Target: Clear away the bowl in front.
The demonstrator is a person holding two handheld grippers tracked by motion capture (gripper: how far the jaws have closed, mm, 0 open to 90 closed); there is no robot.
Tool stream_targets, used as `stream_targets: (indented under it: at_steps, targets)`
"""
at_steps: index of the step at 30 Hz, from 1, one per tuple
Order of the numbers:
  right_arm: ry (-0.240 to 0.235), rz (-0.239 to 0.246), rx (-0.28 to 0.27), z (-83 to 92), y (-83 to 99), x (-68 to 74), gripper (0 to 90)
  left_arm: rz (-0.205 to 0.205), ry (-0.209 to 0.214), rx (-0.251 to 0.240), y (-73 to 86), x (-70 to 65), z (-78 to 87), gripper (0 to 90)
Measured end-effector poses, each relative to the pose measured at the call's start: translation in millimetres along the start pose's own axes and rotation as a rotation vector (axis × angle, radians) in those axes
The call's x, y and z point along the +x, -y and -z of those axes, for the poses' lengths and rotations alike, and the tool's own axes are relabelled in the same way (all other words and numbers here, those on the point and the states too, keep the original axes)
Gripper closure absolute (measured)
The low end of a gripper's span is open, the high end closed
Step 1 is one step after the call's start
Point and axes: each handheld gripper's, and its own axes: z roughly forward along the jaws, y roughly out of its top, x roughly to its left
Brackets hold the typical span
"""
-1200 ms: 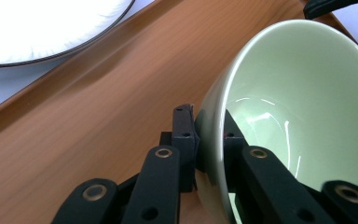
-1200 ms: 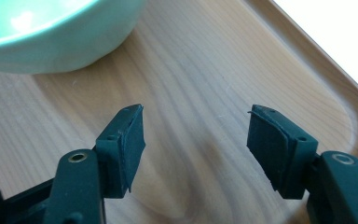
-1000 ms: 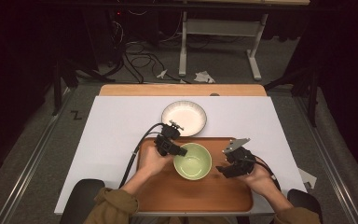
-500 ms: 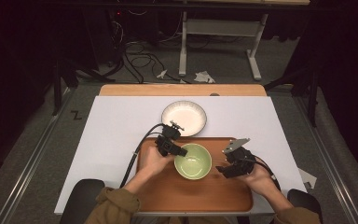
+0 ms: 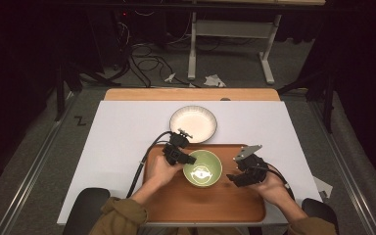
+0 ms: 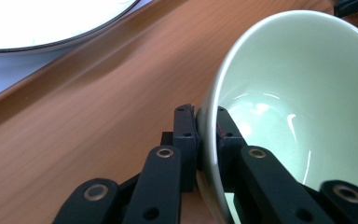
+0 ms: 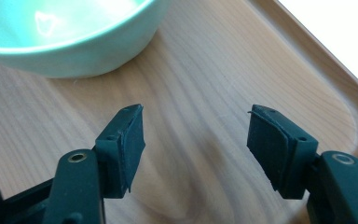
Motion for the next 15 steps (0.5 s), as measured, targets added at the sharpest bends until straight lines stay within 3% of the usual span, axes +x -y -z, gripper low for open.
stream_targets:
  at_steps: [15]
  targets:
    - [0.001, -0.005, -0.003, -0.4, 0.1, 0.4, 36.6, 0.007, -0.012, -0.028, 1.9, -3.0, 2.0, 81.1]
